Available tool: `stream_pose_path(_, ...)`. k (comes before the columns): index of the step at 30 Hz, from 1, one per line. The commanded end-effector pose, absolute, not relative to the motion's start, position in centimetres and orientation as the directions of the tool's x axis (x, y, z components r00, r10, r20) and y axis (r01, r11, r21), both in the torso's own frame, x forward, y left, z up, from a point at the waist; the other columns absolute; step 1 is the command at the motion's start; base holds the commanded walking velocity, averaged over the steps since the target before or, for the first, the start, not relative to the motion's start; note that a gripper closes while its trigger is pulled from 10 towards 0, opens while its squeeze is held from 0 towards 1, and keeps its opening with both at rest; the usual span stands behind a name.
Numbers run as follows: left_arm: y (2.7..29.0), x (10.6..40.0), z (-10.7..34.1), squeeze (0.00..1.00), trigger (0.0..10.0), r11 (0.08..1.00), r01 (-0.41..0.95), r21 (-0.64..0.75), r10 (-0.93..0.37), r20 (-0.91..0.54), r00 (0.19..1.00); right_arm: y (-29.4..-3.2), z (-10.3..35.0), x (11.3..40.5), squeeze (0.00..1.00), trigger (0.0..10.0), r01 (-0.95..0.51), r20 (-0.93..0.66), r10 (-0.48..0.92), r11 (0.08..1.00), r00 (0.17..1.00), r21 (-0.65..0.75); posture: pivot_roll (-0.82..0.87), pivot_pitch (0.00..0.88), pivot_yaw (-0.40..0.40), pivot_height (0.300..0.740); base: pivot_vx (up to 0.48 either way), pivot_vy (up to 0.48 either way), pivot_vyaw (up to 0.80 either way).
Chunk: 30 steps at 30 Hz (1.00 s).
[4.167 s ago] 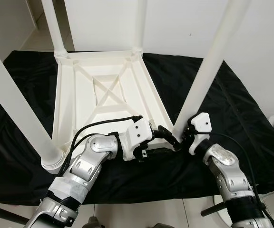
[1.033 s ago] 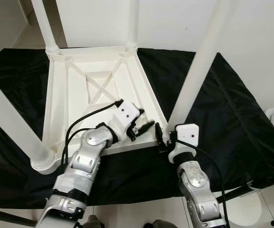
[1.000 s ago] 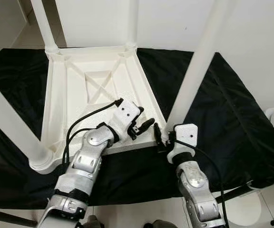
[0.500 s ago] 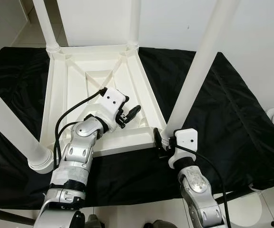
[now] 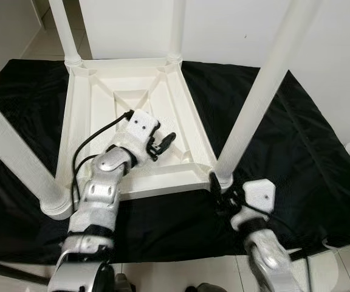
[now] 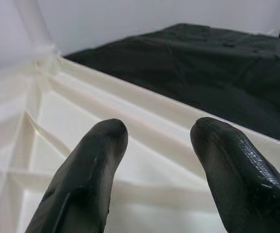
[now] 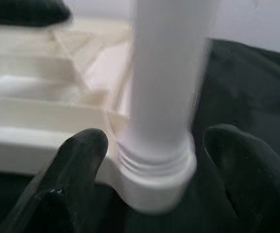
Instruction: Building children table
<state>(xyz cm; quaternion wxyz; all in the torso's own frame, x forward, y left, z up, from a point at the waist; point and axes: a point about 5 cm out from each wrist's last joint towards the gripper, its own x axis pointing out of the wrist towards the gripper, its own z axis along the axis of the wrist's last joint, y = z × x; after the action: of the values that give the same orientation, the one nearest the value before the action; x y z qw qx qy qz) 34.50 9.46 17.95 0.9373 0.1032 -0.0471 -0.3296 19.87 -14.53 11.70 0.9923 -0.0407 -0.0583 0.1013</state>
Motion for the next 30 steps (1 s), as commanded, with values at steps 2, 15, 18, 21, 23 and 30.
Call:
stream_pose_path(2, 11.8, 35.9, 18.7, 0.0, 10.0, 0.979, 0.125, 0.159, -0.147, 0.134, 0.98, -15.5, 11.8, 19.4, 0.0, 10.0, -0.196, 0.106, 0.207, 0.975, 0.973, -0.1, -0.03, 0.007, -0.008, 0.74, 0.0, 0.0, 0.0)
stream_pose_path(15, 13.2, 36.5, 19.4, 0.0, 10.0, 0.979, 0.113, 0.167, -0.14, 0.16, 0.977, -19.0, 11.6, 19.0, 0.0, 10.0, -0.062, 0.106, 0.075, 0.991, 0.992, -0.117, -0.03, 0.0, -0.005, 0.74, 0.0, 0.0, 0.0)
stream_pose_path(18, 13.3, 36.4, 19.3, 0.0, 10.0, 0.978, 0.12, 0.171, -0.148, 0.162, 0.976, -19.7, 11.8, 19.2, 0.0, 10.0, -0.011, 0.114, 0.025, 0.993, 0.993, -0.119, -0.02, 0.0, -0.008, 0.74, 0.0, 0.0, 0.0)
stream_pose_path(21, 13.1, 36.1, 18.8, 0.0, 10.0, 0.972, 0.153, 0.181, -0.183, 0.162, 0.97, -21.3, 12.3, 19.9, 0.0, 10.0, 0.118, 0.144, -0.102, 0.987, 0.984, -0.106, -0.02, 0.0, -0.011, 0.74, 0.0, 0.0, 0.0)
stream_pose_path(23, 12.9, 36.0, 18.7, 0.0, 10.0, 0.97, 0.171, 0.175, -0.2, 0.164, 0.966, -21.7, 12.3, 20.3, 0.0, 10.0, 0.152, 0.144, -0.135, 0.982, 0.98, -0.115, -0.02, 0.0, -0.01, 0.74, 0.0, 0.0, 0.0)
stream_pose_path(30, 12.0, 35.2, 17.8, 0.0, 10.0, 0.958, 0.236, 0.165, -0.263, 0.166, 0.951, -22.3, 12.6, 22.8, 0.0, 10.0, 0.207, 0.143, -0.188, 0.969, 0.972, -0.134, -0.02, 0.009, -0.003, 0.74, 0.0, 0.0, 0.0)
